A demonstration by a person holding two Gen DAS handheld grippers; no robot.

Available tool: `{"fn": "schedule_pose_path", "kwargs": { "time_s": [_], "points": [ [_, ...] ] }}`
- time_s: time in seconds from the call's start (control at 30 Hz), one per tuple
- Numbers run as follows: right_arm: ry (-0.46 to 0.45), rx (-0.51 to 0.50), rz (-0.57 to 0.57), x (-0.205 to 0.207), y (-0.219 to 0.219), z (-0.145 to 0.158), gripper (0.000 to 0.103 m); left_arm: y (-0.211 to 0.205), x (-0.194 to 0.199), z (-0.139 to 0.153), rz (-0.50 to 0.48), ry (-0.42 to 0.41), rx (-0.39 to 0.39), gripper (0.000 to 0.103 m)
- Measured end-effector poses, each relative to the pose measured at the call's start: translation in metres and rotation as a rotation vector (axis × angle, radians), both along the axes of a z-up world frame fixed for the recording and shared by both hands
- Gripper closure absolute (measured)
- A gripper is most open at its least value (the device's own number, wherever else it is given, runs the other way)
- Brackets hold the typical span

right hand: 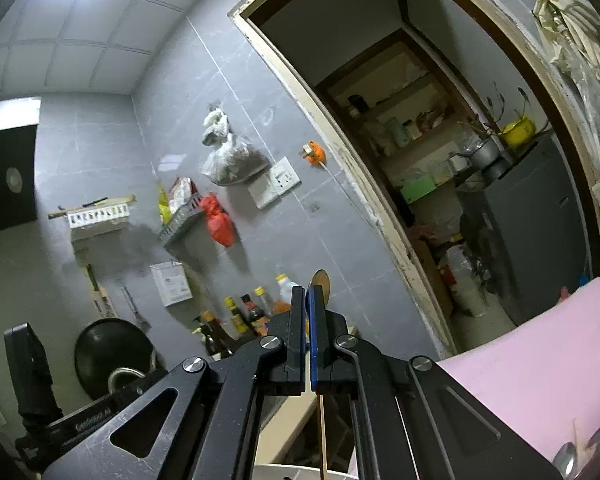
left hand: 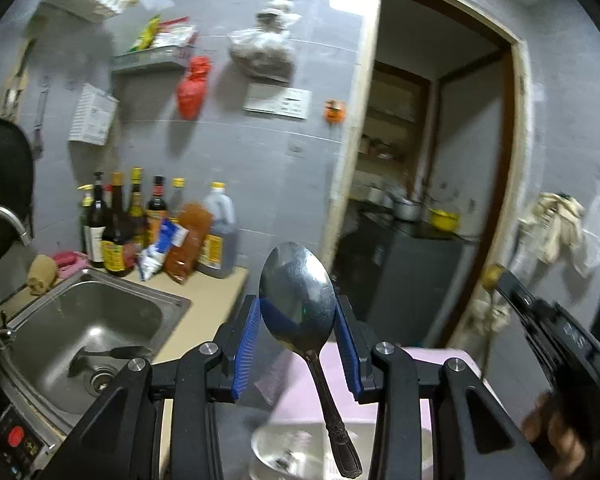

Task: Organize utensils
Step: 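Lift both spoons and carry them toward the white caddy, then open both tools over the white caddy to drop the spoons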

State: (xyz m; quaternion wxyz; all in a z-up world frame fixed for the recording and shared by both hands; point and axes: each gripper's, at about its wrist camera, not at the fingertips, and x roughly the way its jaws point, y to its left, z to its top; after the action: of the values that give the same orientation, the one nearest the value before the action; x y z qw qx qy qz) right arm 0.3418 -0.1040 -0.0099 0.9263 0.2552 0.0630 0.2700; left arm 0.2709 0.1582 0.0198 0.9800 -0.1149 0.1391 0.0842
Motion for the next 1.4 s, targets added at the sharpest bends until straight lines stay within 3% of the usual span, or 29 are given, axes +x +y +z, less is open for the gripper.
{"fn": "schedule_pose_path", "kwargs": {
  "time_s": [0.3,0.67,0.93,1.1,1.17,1.23,1.4],
  "points": [
    [0.028,-0.046,-0.005,0.010,0.014,-0.036,0.101,-0.005,0.026,-0.045,0.084,0.017,0.065,0.068],
    [0.089,-0.105,0.039,0.016,0.012,-0.056,0.101,-0.022,0.031,-0.063,0.049,0.108,0.116,0.067],
    [0.136,-0.164,0.084,0.009,0.009,-0.055,0.100,-0.021,0.025,-0.063,0.002,0.164,0.066,0.067],
    [0.166,-0.199,0.098,-0.003,0.003,-0.052,0.100,-0.019,0.016,-0.055,-0.045,0.158,0.012,0.049],
    [0.158,-0.200,0.087,-0.012,-0.005,-0.045,0.096,-0.018,0.013,-0.052,-0.055,0.163,-0.013,0.047],
    [0.156,-0.200,0.077,-0.018,-0.011,-0.038,0.072,-0.020,0.011,-0.048,-0.060,0.166,-0.022,0.046],
    [0.125,-0.206,0.035,-0.033,-0.033,-0.016,0.068,-0.031,0.004,-0.034,-0.090,0.153,-0.042,0.037]
  ]
}}
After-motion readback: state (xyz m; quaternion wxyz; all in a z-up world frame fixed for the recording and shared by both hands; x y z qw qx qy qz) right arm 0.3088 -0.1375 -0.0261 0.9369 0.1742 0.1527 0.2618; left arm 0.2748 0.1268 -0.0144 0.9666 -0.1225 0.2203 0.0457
